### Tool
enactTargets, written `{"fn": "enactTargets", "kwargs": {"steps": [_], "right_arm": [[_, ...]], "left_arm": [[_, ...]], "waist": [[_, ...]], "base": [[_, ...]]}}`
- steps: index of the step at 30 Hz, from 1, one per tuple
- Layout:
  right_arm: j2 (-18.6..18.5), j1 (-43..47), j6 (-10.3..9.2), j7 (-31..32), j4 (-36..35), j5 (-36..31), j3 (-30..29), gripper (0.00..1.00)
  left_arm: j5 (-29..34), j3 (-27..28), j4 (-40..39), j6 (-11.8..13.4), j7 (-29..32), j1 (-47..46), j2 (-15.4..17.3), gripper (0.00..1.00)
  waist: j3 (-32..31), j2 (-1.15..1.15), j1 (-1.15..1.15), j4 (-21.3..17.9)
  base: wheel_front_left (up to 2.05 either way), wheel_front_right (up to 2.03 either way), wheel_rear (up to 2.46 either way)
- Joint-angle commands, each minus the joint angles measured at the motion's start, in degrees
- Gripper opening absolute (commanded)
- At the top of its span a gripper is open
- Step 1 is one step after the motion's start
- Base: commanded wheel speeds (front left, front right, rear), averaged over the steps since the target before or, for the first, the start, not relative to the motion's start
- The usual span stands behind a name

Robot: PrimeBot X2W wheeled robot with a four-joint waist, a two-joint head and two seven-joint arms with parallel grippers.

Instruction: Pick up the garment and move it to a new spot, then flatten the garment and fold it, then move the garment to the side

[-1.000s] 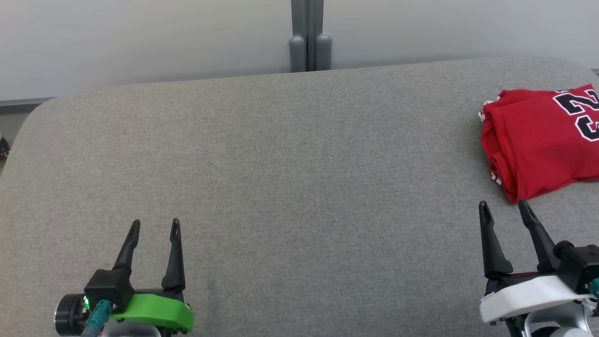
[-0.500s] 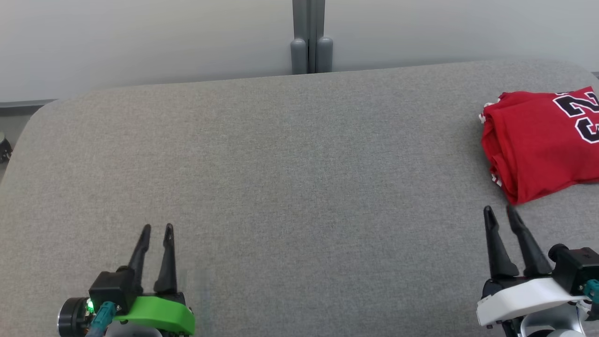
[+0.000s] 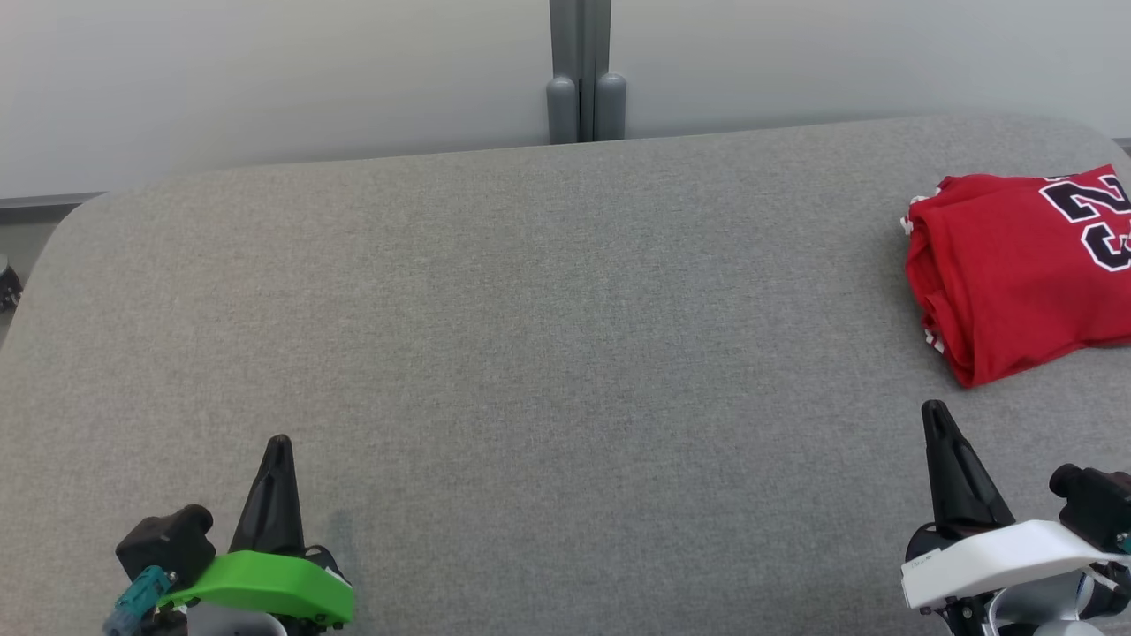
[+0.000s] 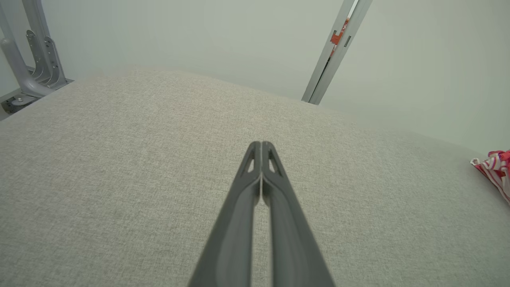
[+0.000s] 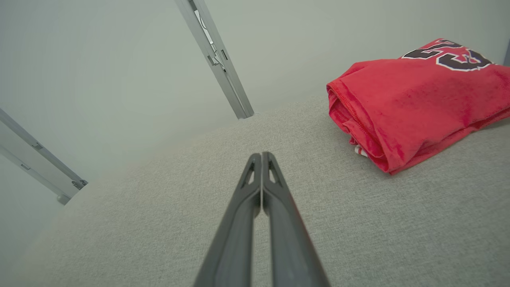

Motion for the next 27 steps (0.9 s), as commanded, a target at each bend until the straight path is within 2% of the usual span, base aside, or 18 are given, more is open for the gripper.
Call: {"fn": "enactTargets", "kwargs": {"steps": [1,27], "right_arm": [[-0.6,-1.8,-0.01,0.2,-0.1,2.9,0.1,0.00],[-1.5,-5.4,-0.02,2.2,5.6,25.9,0.5,0.00]], "left_arm": [[-2.7,0.8,-0.7,-0.3,0.6,-1.1,0.1,0.00],[-23.8,4.6,-0.3,-2.3,6.3,-2.6,-1.2,0.00]], "waist": [[0.0,0.00,0.00,0.0],[-0.7,0.00,0.00,-0.4]], "base": [[0.00,0.00,0.00],[0.00,0.00,0.00]]}}
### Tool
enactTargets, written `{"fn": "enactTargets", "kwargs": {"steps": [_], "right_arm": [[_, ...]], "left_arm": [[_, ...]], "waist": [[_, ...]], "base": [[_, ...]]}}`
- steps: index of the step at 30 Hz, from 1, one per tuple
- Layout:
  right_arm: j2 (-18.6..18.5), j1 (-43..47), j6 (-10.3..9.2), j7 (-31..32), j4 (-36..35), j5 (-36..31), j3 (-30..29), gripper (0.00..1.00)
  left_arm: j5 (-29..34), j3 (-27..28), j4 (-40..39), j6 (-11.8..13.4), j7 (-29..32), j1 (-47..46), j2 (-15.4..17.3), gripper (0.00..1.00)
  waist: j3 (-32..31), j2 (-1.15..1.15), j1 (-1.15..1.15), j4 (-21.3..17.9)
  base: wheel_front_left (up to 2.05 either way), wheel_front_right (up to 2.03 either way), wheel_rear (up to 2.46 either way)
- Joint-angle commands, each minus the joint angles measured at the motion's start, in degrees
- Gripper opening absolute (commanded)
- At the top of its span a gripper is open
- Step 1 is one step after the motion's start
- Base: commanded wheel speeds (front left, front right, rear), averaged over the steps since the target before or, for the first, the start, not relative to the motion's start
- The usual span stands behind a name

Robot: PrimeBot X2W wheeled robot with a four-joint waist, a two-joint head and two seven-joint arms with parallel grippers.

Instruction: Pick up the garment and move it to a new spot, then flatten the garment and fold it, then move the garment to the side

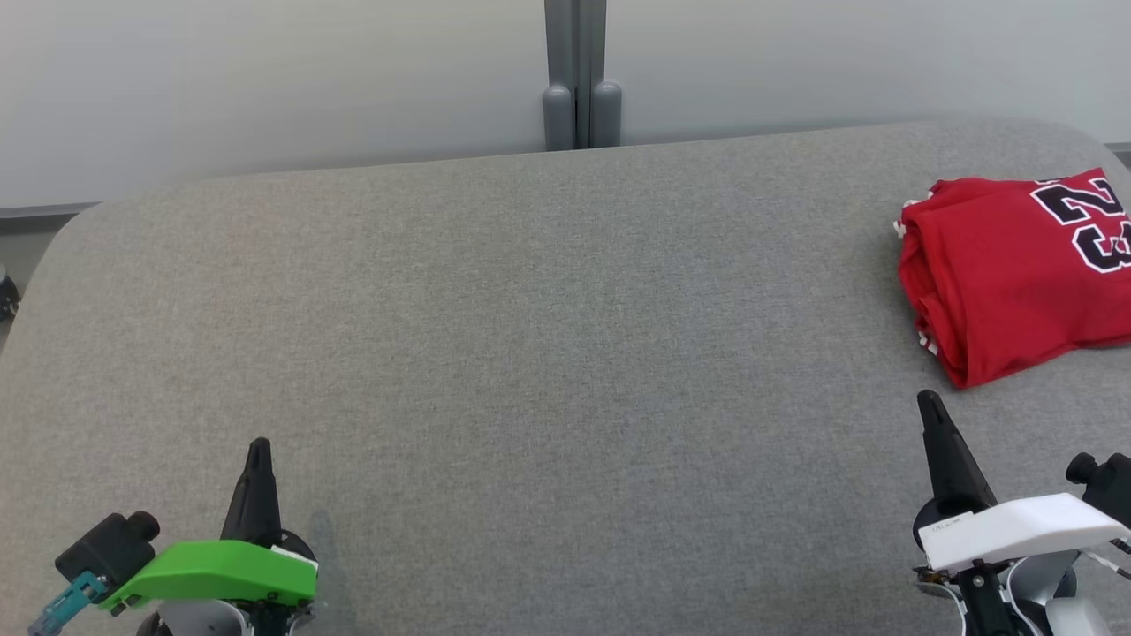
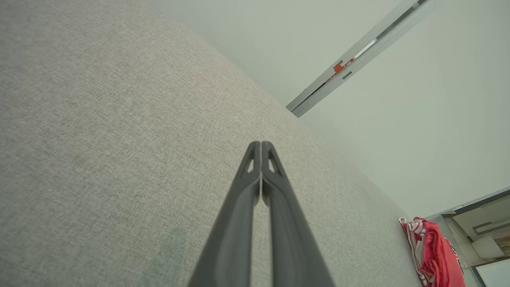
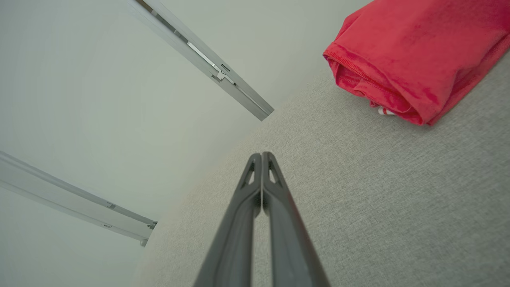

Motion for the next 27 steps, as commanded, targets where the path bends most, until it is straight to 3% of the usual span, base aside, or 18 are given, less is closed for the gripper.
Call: {"fn": "enactTargets", "kwargs": {"steps": [1,27], "right_arm": [[-0.4,-1.3,-0.01,0.2,-0.1,2.1,0.0,0.00],[-0.6,-4.1,-0.02,2.3,4.3,19.1,-0.4,0.00]], "left_arm": [[-1.9,0.7,-0.5,-0.5,0.5,-1.7,0.1,0.00],[-18.0,3.6,-0.1,-2.0,4.9,-2.8,-0.9,0.00]], "waist": [[0.0,0.00,0.00,0.0],[-0.7,0.00,0.00,-0.4]], "base": [[0.00,0.00,0.00],[0.00,0.00,0.00]]}}
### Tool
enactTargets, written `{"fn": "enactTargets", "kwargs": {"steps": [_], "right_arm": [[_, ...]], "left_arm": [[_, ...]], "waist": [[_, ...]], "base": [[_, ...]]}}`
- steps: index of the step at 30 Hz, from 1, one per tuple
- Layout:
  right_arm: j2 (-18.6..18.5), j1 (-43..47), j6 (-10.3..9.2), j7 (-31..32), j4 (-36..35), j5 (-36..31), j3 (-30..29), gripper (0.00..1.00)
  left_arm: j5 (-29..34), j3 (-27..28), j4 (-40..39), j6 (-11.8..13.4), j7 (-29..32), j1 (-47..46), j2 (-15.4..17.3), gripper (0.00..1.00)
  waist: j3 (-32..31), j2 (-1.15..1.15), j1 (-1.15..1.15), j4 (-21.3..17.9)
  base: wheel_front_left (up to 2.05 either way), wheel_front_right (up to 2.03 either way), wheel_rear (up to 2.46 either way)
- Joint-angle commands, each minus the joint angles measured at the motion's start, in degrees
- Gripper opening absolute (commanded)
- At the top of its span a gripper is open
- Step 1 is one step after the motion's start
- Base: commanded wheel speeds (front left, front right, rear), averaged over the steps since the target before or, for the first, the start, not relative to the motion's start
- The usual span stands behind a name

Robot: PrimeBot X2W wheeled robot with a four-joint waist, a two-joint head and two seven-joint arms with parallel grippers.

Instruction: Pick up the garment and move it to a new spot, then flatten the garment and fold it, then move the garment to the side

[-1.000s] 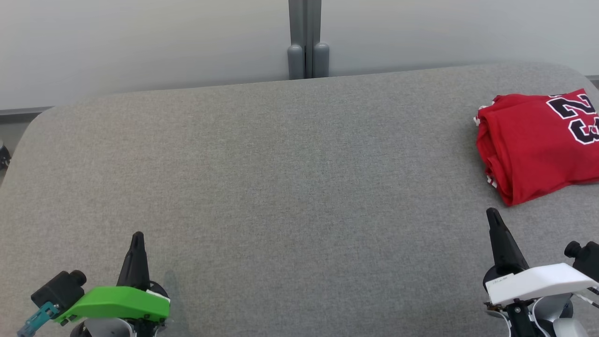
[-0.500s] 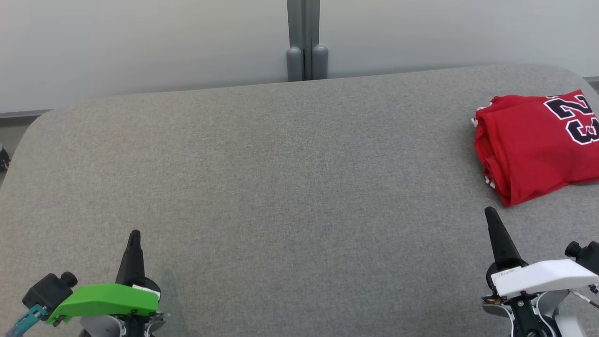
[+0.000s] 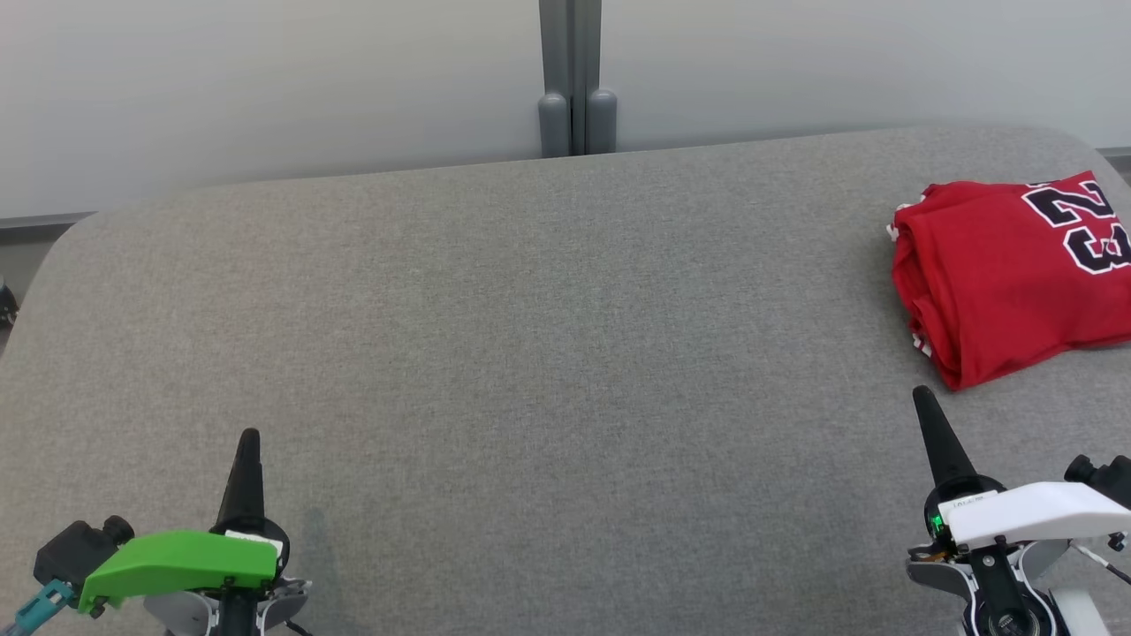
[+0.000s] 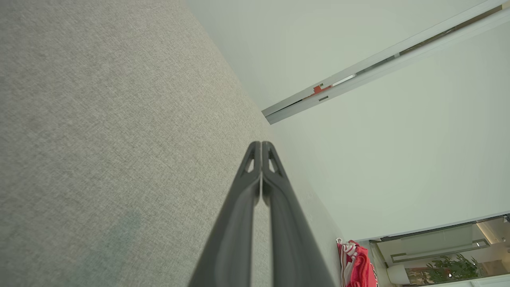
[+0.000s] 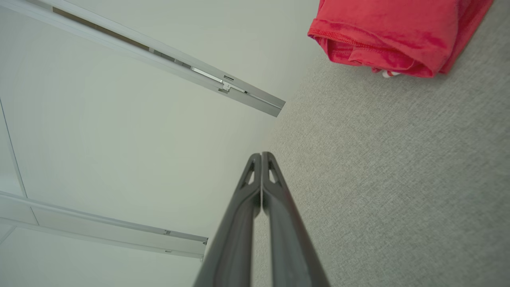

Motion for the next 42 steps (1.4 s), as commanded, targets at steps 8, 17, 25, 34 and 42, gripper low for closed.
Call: {"fn": "enactTargets", "kwargs": {"steps": [8,17,25,34,42], "right_arm": [[-0.4,-2.0,0.00,0.9,1.0,5.5,-0.3,0.00],[-0.4,-2.6,0.00,1.6,2.3,10.1,-0.6,0.00],[-0.3,-3.3,0.00,2.1,3.3,13.9,-0.8,0.00],[-0.2,-4.0,-0.01,2.7,4.4,17.7,-1.0,0.00],[-0.1,-4.5,-0.01,3.2,5.3,21.0,-1.2,0.00]], "left_arm": [[-5.3,1.2,-0.2,-0.7,1.5,-1.7,-0.3,0.00],[-9.8,2.0,-0.1,-1.1,2.7,-2.0,-0.6,0.00],[-13.5,2.7,0.0,-1.5,3.7,-2.2,-0.7,0.00],[-17.3,3.3,0.1,-1.8,4.8,-2.5,-0.9,0.00],[-20.5,3.9,0.2,-2.1,5.6,-2.5,-1.1,0.00]], "waist": [[-0.2,0.00,0.00,-0.1],[-0.5,0.00,0.00,-0.2],[-0.7,0.00,0.00,-0.4],[-0.9,0.00,0.00,-0.5],[-1.1,0.00,0.00,-0.6]], "base": [[0.00,0.00,0.00],[0.00,0.00,0.00],[0.00,0.00,0.00],[0.00,0.00,0.00],[0.00,0.00,0.00]]}}
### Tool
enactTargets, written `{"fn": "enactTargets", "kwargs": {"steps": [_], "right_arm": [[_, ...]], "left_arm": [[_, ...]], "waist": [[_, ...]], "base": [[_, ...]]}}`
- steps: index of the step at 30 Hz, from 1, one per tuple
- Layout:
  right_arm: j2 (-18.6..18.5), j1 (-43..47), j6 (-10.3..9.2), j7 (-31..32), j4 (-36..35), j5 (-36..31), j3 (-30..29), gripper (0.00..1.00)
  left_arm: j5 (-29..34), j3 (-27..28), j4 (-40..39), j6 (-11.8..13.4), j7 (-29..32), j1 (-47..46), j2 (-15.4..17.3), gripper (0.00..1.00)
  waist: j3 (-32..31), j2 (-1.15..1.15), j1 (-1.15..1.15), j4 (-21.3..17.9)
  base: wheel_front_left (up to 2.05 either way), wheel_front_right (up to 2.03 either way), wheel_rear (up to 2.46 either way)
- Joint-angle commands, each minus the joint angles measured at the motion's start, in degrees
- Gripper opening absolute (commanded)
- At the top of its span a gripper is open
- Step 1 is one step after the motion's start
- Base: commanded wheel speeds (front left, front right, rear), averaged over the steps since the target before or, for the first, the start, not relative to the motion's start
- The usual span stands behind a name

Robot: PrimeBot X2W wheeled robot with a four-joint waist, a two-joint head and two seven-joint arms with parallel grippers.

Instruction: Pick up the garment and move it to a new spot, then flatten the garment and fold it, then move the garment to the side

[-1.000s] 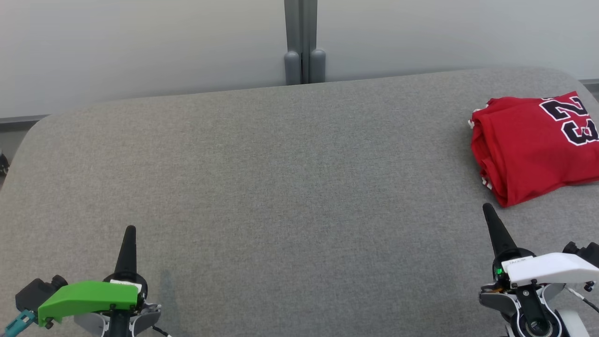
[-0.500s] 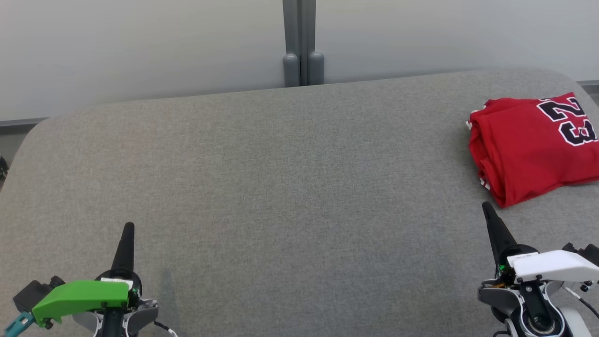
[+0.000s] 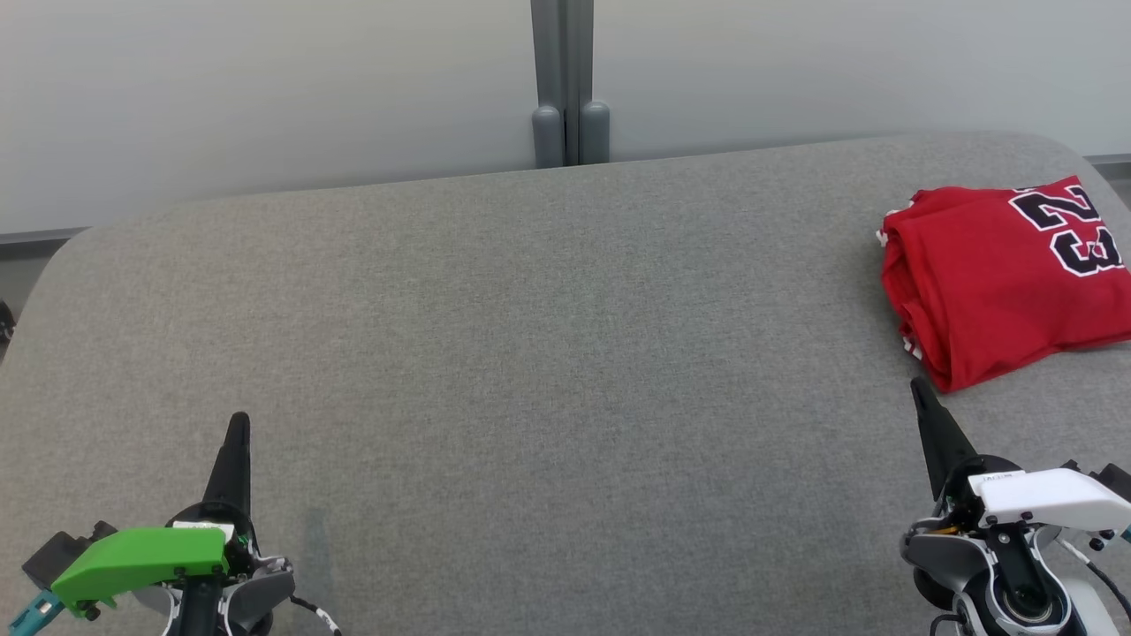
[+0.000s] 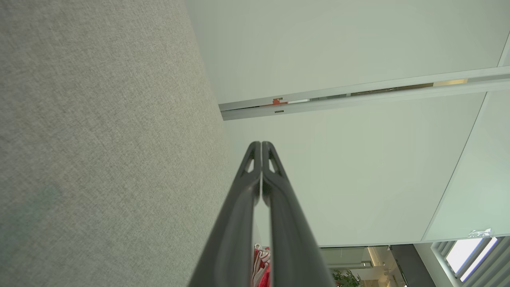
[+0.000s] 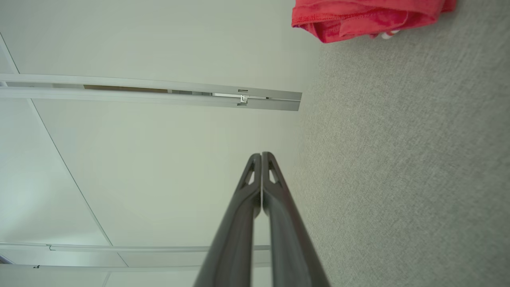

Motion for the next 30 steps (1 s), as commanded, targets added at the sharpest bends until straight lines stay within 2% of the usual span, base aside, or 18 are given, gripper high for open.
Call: {"fn": "enactTargets", "kwargs": {"steps": [1,16,30], "right_arm": [[-0.1,-1.0,0.03,0.4,0.2,1.2,-0.2,0.00],[0.0,-1.9,0.02,1.3,1.8,6.8,-0.6,0.00],[0.3,-1.8,0.02,1.6,1.8,6.2,-0.9,0.00]], "left_arm": [[-1.3,0.4,-0.1,-0.4,0.3,-1.0,0.0,0.00],[-6.8,1.3,0.1,-0.9,1.8,-1.3,-0.4,0.00],[-6.6,1.3,0.1,-0.9,1.8,-1.2,-0.3,0.00]], "waist": [[0.0,0.00,0.00,0.0],[-0.4,0.00,0.00,-0.2],[-0.4,0.00,0.00,-0.2]], "base": [[0.00,0.00,0.00],[0.00,0.00,0.00],[0.00,0.00,0.00]]}}
